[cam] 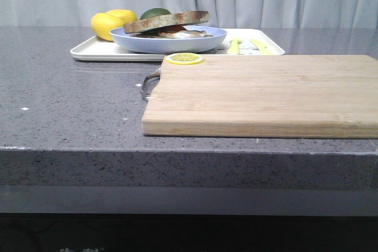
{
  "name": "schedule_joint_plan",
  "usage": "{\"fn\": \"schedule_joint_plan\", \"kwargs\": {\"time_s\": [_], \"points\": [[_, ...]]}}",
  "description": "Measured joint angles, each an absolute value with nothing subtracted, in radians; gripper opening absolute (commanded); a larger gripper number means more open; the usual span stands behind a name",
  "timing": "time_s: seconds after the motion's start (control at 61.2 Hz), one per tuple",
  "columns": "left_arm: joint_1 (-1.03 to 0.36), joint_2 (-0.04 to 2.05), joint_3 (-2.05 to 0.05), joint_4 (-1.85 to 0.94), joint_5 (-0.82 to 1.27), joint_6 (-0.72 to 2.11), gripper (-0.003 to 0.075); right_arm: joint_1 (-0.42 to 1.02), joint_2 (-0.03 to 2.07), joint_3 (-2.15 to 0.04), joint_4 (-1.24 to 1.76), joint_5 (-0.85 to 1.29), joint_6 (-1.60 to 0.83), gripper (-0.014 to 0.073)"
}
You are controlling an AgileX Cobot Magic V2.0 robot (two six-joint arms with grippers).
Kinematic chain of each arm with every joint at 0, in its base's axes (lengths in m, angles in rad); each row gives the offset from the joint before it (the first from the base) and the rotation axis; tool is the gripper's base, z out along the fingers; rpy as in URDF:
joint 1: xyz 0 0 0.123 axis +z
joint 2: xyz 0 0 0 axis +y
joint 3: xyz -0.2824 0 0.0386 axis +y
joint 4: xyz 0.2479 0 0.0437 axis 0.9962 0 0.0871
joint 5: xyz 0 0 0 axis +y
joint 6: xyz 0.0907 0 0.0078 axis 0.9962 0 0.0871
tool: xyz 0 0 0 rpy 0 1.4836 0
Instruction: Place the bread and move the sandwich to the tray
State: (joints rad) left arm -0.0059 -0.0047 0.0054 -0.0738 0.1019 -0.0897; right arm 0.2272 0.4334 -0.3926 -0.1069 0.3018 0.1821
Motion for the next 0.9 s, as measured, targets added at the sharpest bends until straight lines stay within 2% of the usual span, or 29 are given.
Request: {"fn": "schedule_joint_plan", "kwargs": {"time_s": [0.898], "points": [[-0.006,-0.005,0.005,-0.074,0.102,-0.091,-0.0020,0.227,0.433,-0.381,-0.107,0.276,0.182,-0.0060]]}}
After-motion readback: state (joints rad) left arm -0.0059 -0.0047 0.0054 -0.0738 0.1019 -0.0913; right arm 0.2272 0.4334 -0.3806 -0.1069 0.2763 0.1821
